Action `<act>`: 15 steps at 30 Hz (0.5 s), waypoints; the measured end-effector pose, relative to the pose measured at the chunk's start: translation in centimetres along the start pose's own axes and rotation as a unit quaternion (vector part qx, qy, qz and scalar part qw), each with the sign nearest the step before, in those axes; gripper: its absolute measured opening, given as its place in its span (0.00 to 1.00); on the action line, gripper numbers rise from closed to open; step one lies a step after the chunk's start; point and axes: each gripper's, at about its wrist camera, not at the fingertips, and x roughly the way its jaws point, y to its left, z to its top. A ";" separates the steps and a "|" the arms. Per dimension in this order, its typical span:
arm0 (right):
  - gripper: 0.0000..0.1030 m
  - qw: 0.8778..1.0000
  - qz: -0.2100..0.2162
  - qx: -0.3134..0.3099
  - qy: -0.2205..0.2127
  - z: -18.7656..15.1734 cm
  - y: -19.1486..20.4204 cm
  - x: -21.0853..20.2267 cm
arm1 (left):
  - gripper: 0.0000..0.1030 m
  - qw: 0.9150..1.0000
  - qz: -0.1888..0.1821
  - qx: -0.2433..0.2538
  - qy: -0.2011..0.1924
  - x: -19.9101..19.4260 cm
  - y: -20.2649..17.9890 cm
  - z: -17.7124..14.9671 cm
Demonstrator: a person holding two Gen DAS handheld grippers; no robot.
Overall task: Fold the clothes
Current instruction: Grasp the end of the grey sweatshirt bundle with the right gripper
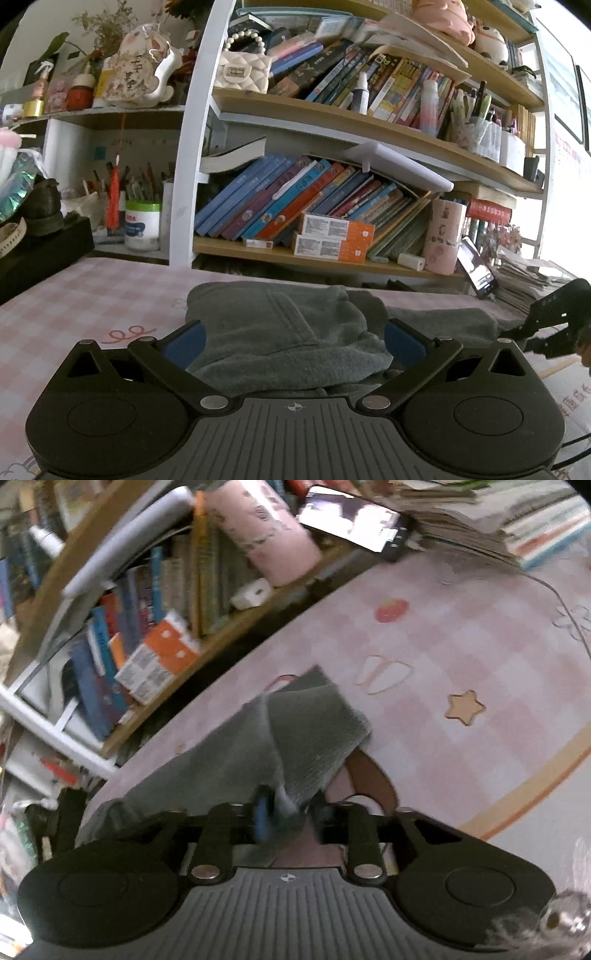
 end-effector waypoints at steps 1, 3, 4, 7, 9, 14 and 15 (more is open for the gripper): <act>0.38 1.000 -0.001 0.004 -0.002 0.0 -0.2 0.1 | 1.00 1.000 0.000 0.000 0.000 0.0 0.0 0.0; 0.40 1.000 0.006 0.017 -0.006 0.3 -0.4 0.3 | 1.00 1.000 -0.001 0.001 0.000 0.0 0.0 0.0; 0.41 1.000 0.010 0.024 -0.007 0.4 -0.5 0.5 | 1.00 1.000 -0.002 0.001 0.002 0.1 0.0 0.0; 0.35 0.999 0.022 0.031 -0.005 0.9 -0.4 1.6 | 1.00 1.000 -0.004 -0.003 0.012 0.3 0.1 0.1; 0.24 1.000 0.018 0.018 0.004 1.0 0.1 2.1 | 1.00 1.000 -0.002 -0.011 0.014 0.4 0.3 0.1; 0.18 1.000 0.030 0.005 0.001 1.6 1.3 1.1 | 1.00 1.000 0.005 -0.022 0.016 0.3 0.7 0.0; 0.18 0.999 0.038 -0.002 -0.005 1.8 1.8 0.5 | 1.00 1.000 0.007 -0.020 0.014 0.2 0.6 0.0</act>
